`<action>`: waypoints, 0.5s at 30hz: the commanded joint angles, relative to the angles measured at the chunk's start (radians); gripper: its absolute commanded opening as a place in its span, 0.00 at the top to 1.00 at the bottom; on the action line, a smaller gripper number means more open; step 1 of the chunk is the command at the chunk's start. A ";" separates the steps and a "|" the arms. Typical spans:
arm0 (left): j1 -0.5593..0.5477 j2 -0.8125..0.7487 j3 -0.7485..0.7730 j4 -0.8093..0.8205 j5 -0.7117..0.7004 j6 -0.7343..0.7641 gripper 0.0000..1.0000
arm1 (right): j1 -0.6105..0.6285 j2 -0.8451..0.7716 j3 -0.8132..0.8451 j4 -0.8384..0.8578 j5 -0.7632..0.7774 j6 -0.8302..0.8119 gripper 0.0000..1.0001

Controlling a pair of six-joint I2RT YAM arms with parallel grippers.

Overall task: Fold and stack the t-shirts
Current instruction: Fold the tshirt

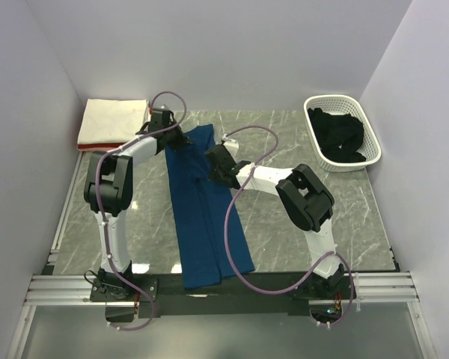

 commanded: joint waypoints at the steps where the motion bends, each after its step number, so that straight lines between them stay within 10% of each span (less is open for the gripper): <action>1: 0.024 -0.086 -0.030 0.143 -0.048 -0.013 0.99 | -0.003 -0.012 -0.027 -0.029 -0.028 0.008 0.95; 15: 0.050 -0.120 -0.116 0.143 -0.107 -0.030 0.81 | -0.038 -0.170 -0.154 0.052 -0.143 -0.013 0.64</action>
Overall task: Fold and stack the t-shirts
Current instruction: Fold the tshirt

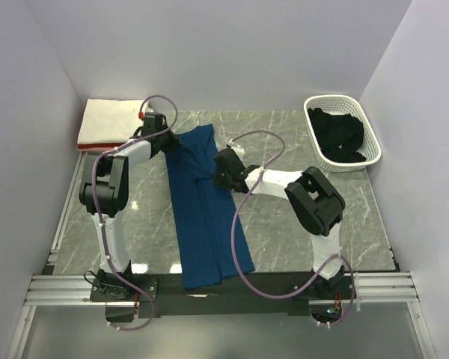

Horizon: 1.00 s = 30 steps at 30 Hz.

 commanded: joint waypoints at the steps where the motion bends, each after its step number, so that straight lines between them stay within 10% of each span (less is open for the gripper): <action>1: 0.012 -0.087 -0.009 0.067 -0.032 -0.006 0.80 | -0.012 -0.094 -0.026 0.014 -0.047 -0.024 0.64; 13: 0.020 -0.091 0.032 -0.045 -0.098 0.000 0.94 | -0.047 -0.057 0.136 -0.005 -0.179 -0.125 0.65; 30: 0.066 0.178 0.179 -0.115 -0.083 0.011 0.99 | -0.162 0.460 0.713 -0.112 -0.474 -0.111 0.66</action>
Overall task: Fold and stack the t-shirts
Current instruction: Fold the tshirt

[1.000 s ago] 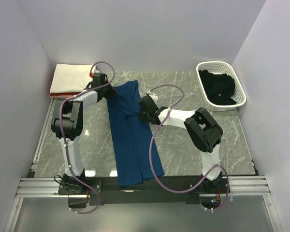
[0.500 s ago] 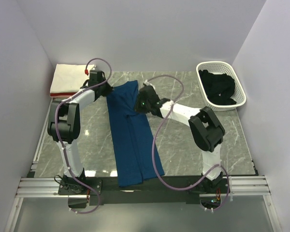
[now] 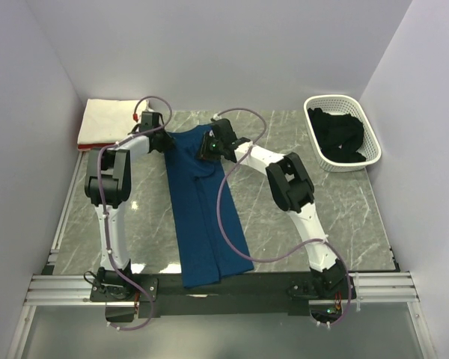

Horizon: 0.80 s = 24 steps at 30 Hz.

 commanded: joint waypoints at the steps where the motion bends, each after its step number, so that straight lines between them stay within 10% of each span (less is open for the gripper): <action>1: 0.012 0.052 0.064 -0.034 -0.005 0.024 0.99 | -0.034 0.050 0.079 -0.018 -0.078 0.022 0.67; 15: 0.013 0.225 0.368 -0.076 0.137 0.079 0.83 | -0.120 -0.016 0.032 0.033 -0.205 0.100 0.66; 24: 0.018 0.124 0.459 0.016 0.261 0.094 0.53 | -0.154 -0.128 0.062 0.001 -0.293 0.065 0.53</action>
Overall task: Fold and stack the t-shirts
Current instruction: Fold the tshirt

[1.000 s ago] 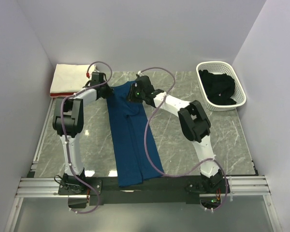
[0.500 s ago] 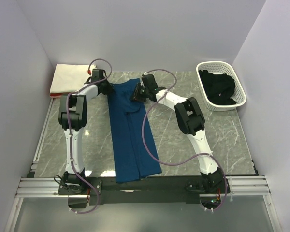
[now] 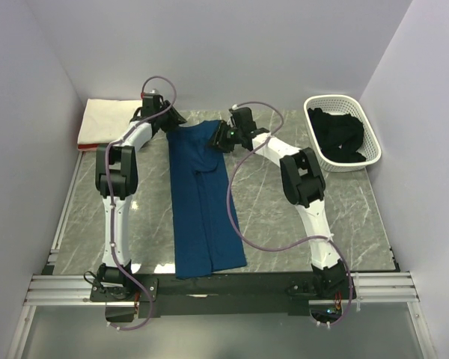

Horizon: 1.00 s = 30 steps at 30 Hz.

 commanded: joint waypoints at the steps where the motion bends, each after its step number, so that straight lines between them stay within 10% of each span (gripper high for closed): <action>1: 0.007 -0.116 -0.001 0.079 0.069 0.016 0.48 | -0.013 -0.161 0.028 -0.005 -0.044 -0.032 0.52; 14: -0.031 -0.757 -0.823 0.103 -0.211 -0.222 0.56 | -0.014 -0.634 -0.580 0.014 0.051 -0.037 0.52; 30: -0.462 -1.601 -1.585 -0.366 -0.512 -0.562 0.59 | 0.130 -1.330 -1.524 -0.009 0.025 0.007 0.53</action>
